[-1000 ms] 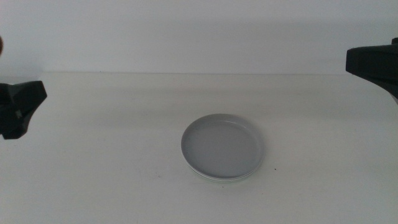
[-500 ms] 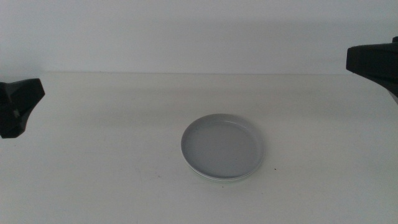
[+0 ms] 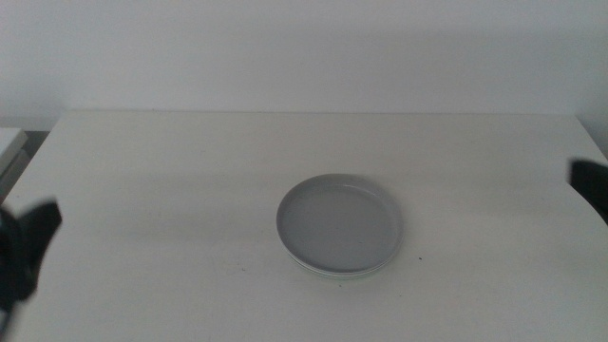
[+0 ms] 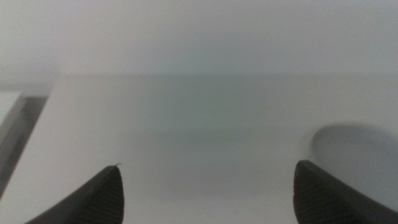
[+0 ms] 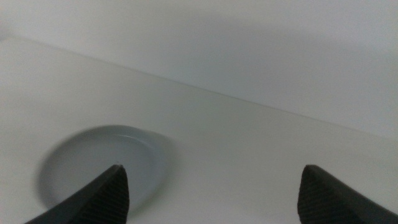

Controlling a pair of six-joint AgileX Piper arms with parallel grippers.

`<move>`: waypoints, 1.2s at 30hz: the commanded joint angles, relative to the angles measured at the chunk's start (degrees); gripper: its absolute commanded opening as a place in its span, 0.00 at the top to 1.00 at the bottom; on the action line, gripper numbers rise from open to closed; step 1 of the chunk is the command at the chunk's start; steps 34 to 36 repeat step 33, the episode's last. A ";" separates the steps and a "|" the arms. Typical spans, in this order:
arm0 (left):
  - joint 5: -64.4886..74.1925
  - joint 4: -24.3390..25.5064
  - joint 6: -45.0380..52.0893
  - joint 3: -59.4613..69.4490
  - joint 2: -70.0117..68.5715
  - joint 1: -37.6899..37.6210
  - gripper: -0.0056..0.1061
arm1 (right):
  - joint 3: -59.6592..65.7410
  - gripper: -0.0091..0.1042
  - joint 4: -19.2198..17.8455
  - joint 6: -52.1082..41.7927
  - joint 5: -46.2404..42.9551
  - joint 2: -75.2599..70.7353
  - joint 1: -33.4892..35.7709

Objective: Stack the three bowls on top of each other.

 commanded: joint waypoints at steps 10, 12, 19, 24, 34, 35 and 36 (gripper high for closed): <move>-7.35 5.32 -0.05 21.62 -22.68 0.26 0.11 | 29.10 0.10 -2.41 -0.15 -3.60 -30.29 -17.03; -8.13 5.32 -0.05 24.24 -26.11 0.26 0.11 | 32.66 0.10 -2.41 -0.15 -3.47 -35.18 -17.03; -9.43 5.48 -0.05 26.30 -26.61 0.39 0.11 | 37.13 0.10 -1.21 0.02 -5.63 -38.60 -17.12; -9.73 5.87 -0.05 26.30 -26.61 0.51 0.11 | 37.13 0.10 -1.13 0.02 -6.67 -38.60 -17.12; -9.64 5.87 -0.05 26.30 -26.61 0.51 0.11 | 37.13 0.10 -1.02 0.02 -6.67 -38.60 -17.12; -9.64 5.87 -0.05 26.30 -26.61 0.51 0.11 | 37.13 0.10 -1.02 0.02 -6.67 -38.60 -17.12; -9.64 5.87 -0.05 26.30 -26.61 0.51 0.11 | 37.13 0.10 -1.02 0.02 -6.67 -38.60 -17.12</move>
